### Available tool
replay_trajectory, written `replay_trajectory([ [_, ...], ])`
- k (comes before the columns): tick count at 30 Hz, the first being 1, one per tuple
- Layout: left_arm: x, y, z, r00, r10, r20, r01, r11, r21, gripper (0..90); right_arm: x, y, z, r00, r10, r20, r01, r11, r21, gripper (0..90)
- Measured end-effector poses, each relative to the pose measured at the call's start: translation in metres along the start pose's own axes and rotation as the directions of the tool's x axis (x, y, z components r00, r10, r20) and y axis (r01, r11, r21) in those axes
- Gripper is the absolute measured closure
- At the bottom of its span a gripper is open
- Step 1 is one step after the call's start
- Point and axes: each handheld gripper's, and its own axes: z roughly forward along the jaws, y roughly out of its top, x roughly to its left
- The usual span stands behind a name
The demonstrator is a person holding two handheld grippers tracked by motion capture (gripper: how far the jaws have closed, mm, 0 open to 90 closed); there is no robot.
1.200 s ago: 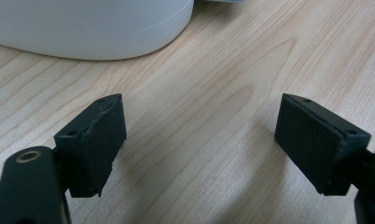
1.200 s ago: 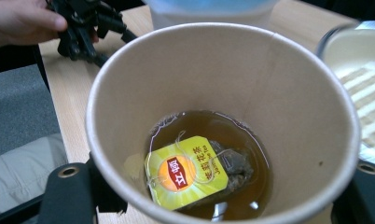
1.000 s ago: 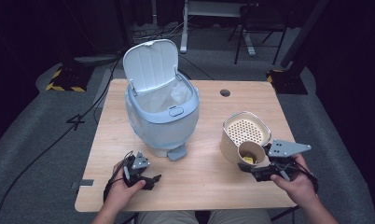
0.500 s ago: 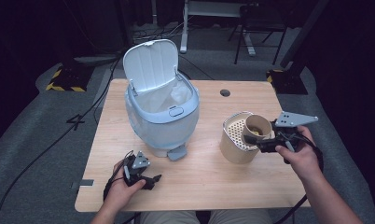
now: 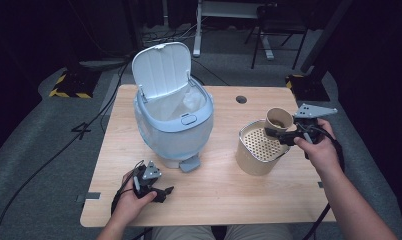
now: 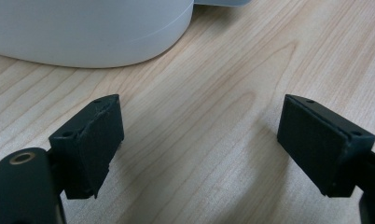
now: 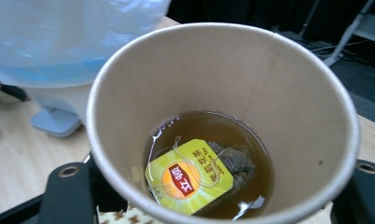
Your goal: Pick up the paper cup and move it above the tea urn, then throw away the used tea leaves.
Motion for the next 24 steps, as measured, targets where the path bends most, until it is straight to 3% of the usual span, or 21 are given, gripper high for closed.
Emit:
replay_trajectory([
  [3,0.000,0.000,0.000,1.0000,0.001,-0.001,-0.001,1.0000,0.000,15.0,-0.005,-0.002,0.001,0.9998,0.003,0.018,-0.004,1.000,0.005,29.7],
  [7,0.000,0.000,0.000,1.0000,0.001,-0.002,-0.001,1.0000,0.000,15.0,-0.007,-0.002,0.000,0.9986,-0.032,0.042,0.031,0.999,0.016,29.8],
  [12,0.000,0.000,0.000,1.0000,0.002,-0.002,-0.002,1.0000,0.000,15.0,-0.008,-0.003,-0.001,0.9907,-0.113,0.076,0.112,0.994,0.019,29.8],
  [13,0.000,0.000,0.000,1.0000,0.002,-0.003,-0.002,1.0000,0.001,15.0,-0.008,-0.003,-0.001,0.9844,-0.158,0.077,0.157,0.987,0.014,29.8],
  [15,0.000,0.000,0.000,1.0000,0.002,-0.003,-0.002,1.0000,0.001,15.0,-0.007,-0.003,-0.002,0.9768,-0.196,0.087,0.194,0.981,0.025,29.8],
  [19,0.000,0.000,0.000,1.0000,0.004,-0.003,-0.004,1.0000,0.002,15.1,-0.003,-0.003,-0.004,0.9436,-0.304,0.130,0.299,0.952,0.058,29.8],
  [22,0.000,0.000,0.000,1.0000,0.003,-0.004,-0.003,1.0000,0.002,15.2,0.000,-0.003,-0.005,0.9090,-0.383,0.164,0.374,0.924,0.086,29.8],
  [23,0.000,0.000,0.000,1.0000,0.003,-0.004,-0.003,1.0000,0.002,15.2,0.001,-0.003,-0.005,0.8935,-0.410,0.182,0.399,0.912,0.097,29.8],
  [24,0.000,0.000,0.000,1.0000,0.003,-0.004,-0.003,1.0000,0.002,15.2,0.003,-0.002,-0.005,0.8699,-0.450,0.201,0.433,0.893,0.125,29.8],
])
